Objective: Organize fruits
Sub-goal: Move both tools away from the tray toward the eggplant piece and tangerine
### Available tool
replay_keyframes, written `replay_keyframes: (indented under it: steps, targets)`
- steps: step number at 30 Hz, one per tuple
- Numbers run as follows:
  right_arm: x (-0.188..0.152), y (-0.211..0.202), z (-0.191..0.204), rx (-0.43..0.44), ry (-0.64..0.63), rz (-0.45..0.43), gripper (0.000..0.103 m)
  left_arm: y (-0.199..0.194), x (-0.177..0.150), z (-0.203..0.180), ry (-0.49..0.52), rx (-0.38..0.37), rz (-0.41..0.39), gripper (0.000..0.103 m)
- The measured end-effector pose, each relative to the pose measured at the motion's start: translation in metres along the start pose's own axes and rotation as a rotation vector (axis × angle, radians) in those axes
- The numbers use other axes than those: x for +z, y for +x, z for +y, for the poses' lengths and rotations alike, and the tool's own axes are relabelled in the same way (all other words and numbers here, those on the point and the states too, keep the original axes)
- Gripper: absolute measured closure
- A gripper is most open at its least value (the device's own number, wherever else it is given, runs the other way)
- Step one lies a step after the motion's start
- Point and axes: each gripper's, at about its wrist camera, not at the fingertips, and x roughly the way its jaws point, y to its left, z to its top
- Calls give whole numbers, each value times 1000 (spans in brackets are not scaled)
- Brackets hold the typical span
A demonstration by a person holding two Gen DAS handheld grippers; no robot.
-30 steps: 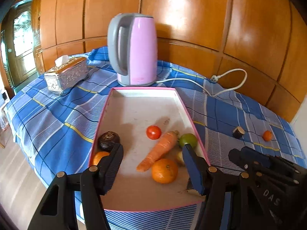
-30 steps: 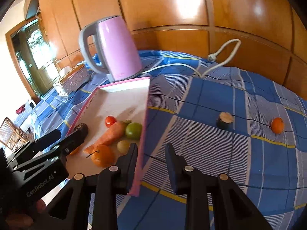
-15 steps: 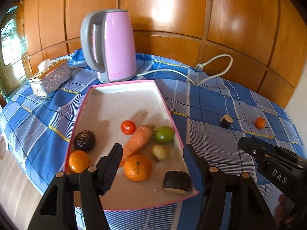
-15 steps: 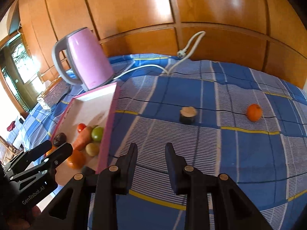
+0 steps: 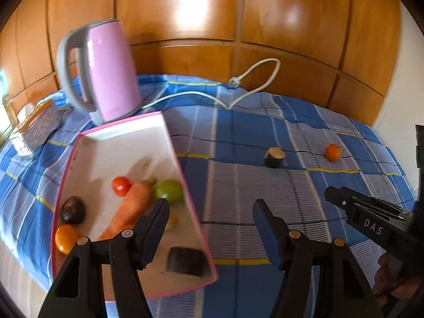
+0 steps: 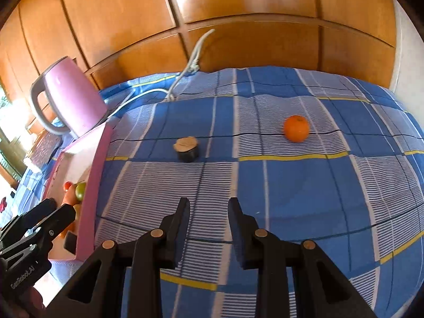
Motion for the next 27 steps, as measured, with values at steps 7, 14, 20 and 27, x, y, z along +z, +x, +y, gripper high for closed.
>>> replay_keyframes:
  steps: [7, 14, 20, 27]
  targets:
    - [7, -1, -26, -41, 44, -11, 70, 18, 12, -26, 40, -48, 20, 37]
    - [15, 7, -59, -93, 104, 2, 70, 44, 18, -48, 70, -90, 60, 37]
    - [26, 20, -78, -118, 128, 21, 69, 67, 24, -61, 75, -110, 90, 37]
    - [45, 36, -92, -131, 143, 21, 65, 93, 37, -68, 54, -128, 113, 37]
